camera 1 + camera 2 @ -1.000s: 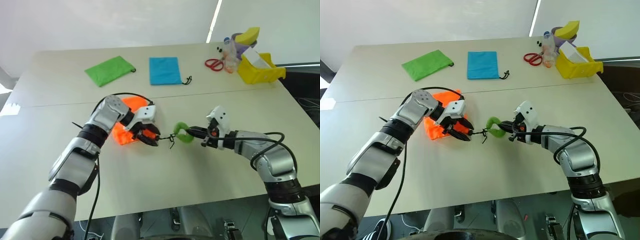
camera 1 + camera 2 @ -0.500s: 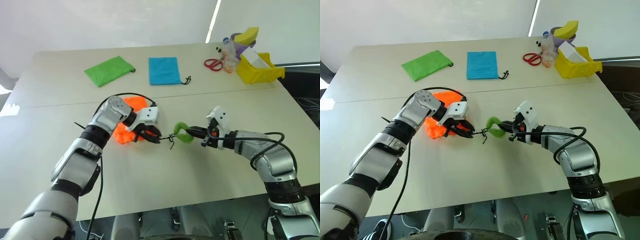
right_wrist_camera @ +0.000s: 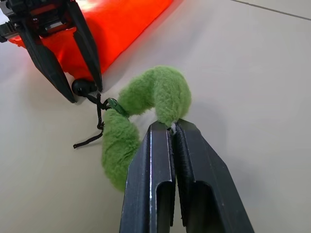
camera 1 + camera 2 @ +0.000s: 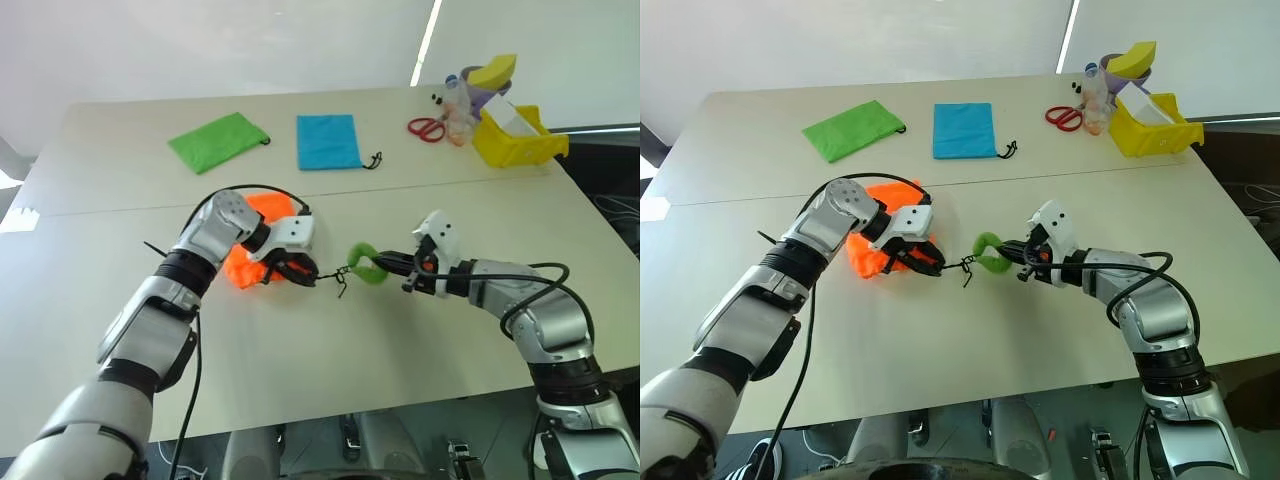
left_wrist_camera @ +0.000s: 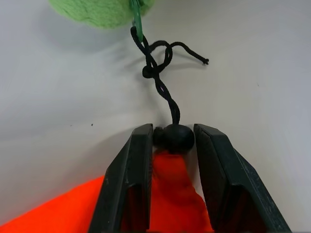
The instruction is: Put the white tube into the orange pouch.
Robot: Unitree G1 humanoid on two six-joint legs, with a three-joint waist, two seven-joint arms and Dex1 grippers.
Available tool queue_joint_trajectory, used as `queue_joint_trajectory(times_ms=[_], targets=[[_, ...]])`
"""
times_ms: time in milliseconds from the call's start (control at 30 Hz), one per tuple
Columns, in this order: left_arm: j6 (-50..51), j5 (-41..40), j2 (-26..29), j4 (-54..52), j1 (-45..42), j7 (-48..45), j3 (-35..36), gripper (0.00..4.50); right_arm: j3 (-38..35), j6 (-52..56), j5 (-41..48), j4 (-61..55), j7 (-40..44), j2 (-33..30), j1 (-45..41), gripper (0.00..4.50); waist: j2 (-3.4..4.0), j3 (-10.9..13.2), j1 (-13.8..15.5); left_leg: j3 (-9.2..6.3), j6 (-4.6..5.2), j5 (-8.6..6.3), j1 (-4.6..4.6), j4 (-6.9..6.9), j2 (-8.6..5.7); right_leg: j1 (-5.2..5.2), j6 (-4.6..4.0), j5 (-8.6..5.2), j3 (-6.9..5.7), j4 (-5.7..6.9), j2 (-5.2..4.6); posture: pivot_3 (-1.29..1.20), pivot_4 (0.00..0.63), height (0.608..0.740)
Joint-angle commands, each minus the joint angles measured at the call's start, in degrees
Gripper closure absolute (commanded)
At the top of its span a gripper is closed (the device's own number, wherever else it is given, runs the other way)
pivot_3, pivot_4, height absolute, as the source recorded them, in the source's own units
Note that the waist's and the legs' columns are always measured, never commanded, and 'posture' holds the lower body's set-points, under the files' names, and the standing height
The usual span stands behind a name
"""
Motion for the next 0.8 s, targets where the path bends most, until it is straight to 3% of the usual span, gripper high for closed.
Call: queue_joint_trajectory(times_ms=[33,333,467,800], targets=[[-0.1,0.9,0.5,-1.9,0.3,-0.1,-0.1,3.08,-0.2,-1.4,0.3,-1.2,0.3,0.2,-0.9,4.50,0.00,0.0,0.0,0.00,0.00,0.00,0.00,0.01,0.00,0.00,0.00,0.00,0.00,0.01,0.00,0.00,0.150,0.734],[2.0,0.0,-0.2,-3.8,1.4,0.1,0.7,3.08,0.1,-1.7,-0.2,-0.8,0.3,0.5,-1.2,4.50,0.00,0.0,0.0,0.00,0.00,0.00,0.01,0.02,0.00,0.00,0.00,0.00,0.00,0.07,-0.01,0.00,0.150,0.734],[1.4,0.5,0.1,-4.2,1.8,0.6,0.6,4.29,0.1,-1.8,-0.2,-0.8,0.4,0.3,-1.2,4.50,0.00,0.0,0.1,0.00,0.00,0.00,0.01,0.02,0.00,0.00,0.00,0.00,0.00,0.07,-0.01,0.00,0.150,0.734],[1.5,-0.4,0.9,-6.9,2.5,-0.5,0.9,4.28,-1.4,-2.1,-0.5,-0.1,0.3,-0.9,-0.9,4.50,0.00,0.0,0.1,0.00,0.00,0.00,0.02,0.05,0.00,0.00,0.00,-0.01,0.00,0.13,-0.01,0.00,0.150,0.734]])
